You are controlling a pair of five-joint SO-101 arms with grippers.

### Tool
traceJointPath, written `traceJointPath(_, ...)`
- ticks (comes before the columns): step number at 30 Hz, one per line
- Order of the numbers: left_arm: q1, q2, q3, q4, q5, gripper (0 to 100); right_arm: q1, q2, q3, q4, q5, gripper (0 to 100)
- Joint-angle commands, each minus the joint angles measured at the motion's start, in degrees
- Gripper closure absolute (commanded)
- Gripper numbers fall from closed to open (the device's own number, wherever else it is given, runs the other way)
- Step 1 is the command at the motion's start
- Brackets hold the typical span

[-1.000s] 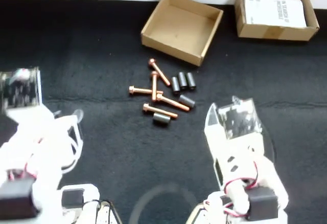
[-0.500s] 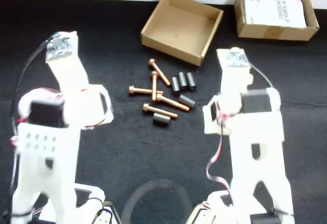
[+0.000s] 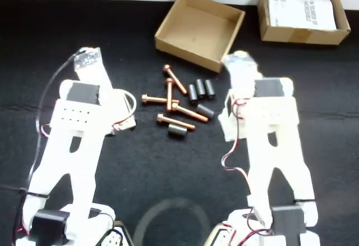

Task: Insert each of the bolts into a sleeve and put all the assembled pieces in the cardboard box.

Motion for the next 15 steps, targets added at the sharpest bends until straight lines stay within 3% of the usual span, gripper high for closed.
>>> traceJointPath(1, -0.7, 1.1, 5.2, -12.2, 0.6, 85, -2.9, 2.5, -5.3, -2.2, 8.4, 90.4)
traceJointPath(10, -0.9, 5.4, 21.6, -37.9, 0.8, 85, -6.9, 20.6, -22.1, -2.2, 12.4, 90.3)
traceJointPath(15, -0.9, 8.6, 24.1, -49.2, 0.7, 85, -8.5, 33.5, -30.8, -2.6, 13.5, 90.3)
